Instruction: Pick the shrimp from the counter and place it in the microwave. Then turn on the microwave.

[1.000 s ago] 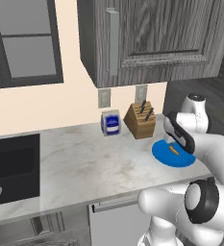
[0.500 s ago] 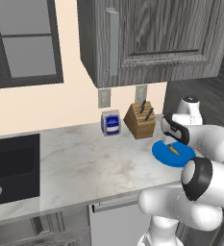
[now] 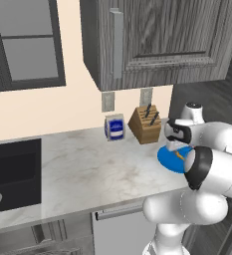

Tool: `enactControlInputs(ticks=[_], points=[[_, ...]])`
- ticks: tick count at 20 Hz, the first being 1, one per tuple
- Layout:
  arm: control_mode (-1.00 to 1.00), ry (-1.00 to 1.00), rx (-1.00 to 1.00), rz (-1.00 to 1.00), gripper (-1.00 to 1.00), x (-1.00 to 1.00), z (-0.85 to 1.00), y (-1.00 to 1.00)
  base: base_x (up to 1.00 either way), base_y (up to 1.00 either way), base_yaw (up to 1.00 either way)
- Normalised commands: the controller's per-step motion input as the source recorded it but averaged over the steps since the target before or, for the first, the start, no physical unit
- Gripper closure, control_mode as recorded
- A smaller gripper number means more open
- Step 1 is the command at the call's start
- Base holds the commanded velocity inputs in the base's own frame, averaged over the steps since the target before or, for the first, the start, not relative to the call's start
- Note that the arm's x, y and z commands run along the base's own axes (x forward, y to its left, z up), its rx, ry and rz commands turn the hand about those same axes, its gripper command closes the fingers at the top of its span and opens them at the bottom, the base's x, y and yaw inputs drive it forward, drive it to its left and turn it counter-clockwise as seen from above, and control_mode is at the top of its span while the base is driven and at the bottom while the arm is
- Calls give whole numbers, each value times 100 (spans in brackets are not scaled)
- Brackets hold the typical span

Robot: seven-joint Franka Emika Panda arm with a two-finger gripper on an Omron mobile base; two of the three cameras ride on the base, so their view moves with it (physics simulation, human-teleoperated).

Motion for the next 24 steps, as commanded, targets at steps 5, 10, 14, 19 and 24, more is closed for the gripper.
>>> enactControlInputs(ticks=[5, 10, 14, 19, 24], points=[[-100, 0, 0, 0, -100, 8, -22, -2, 0, 0, 0], [-100, 0, 2, 0, -100, 15, -18, -3, 0, 0, 0], [-100, 0, 4, 0, -100, 13, -17, -1, 0, 0, 0], [-100, 0, 3, 0, -100, 8, -19, -4, 0, 0, 0], [-100, 0, 0, 0, -100, 6, -15, -5, 0, 0, 0]])
